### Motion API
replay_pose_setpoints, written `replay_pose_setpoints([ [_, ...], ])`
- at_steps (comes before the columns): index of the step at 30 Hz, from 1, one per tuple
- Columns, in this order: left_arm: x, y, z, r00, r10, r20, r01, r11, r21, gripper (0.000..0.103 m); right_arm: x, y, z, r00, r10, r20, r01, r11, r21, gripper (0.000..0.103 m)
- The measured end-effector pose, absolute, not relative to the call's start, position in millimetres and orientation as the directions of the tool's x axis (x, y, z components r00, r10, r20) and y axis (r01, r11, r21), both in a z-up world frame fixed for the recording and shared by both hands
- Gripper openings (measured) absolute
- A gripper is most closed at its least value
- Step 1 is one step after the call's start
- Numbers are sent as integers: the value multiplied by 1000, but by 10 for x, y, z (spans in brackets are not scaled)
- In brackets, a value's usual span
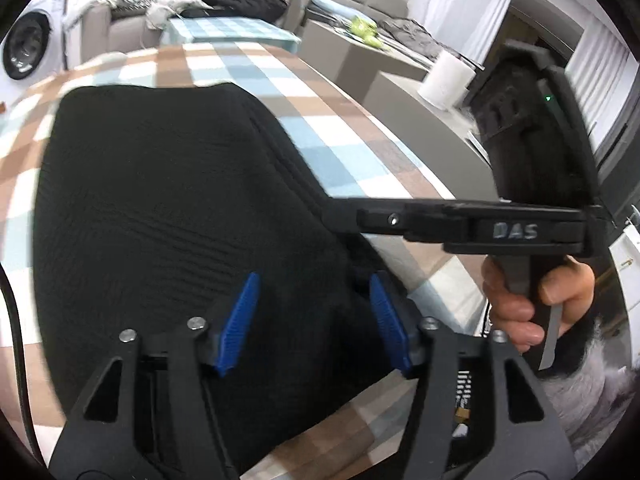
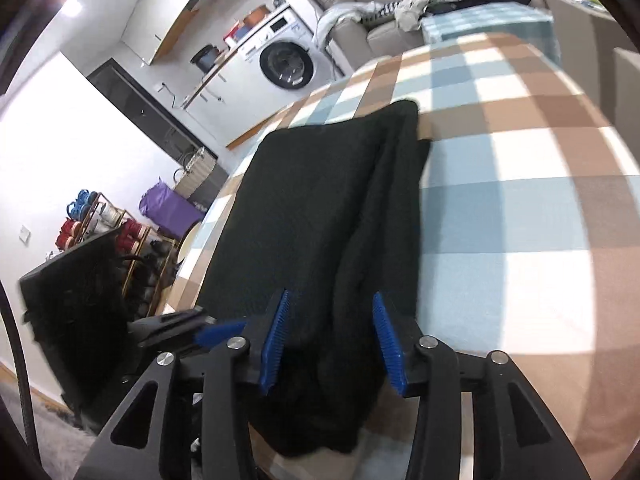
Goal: Fold small clothes
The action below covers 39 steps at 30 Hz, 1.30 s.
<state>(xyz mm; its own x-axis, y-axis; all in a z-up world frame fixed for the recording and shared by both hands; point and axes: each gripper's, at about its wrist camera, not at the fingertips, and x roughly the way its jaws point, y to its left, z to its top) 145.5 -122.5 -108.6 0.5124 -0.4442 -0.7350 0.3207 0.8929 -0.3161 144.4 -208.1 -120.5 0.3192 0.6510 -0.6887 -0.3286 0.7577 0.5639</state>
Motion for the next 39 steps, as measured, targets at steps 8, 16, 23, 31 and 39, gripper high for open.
replay_pose_setpoints([
  [8,1378,-497,-1033,594,-329,-734,162,943,-292,56,1399,-1742,-1100,341,617,-709,-448,770,455,8],
  [16,1332,-101,-1132,604,-249,-758,87,965,-248,57,1571,-1842,-1339,340,510,-790,-346,849,400,16],
  [23,1218,60,-1259,586,-223,-779,48,969,-241,57,1095,-2279,-1008,414,544,-730,-334,837,434,41],
  [31,1035,61,-1303,558,-241,-794,58,966,-251,57,775,-1987,-1270,304,590,-748,-416,789,453,20],
  [39,826,91,-1289,552,-247,-797,65,965,-254,61,774,-2014,-1337,237,589,-773,-414,781,468,5],
])
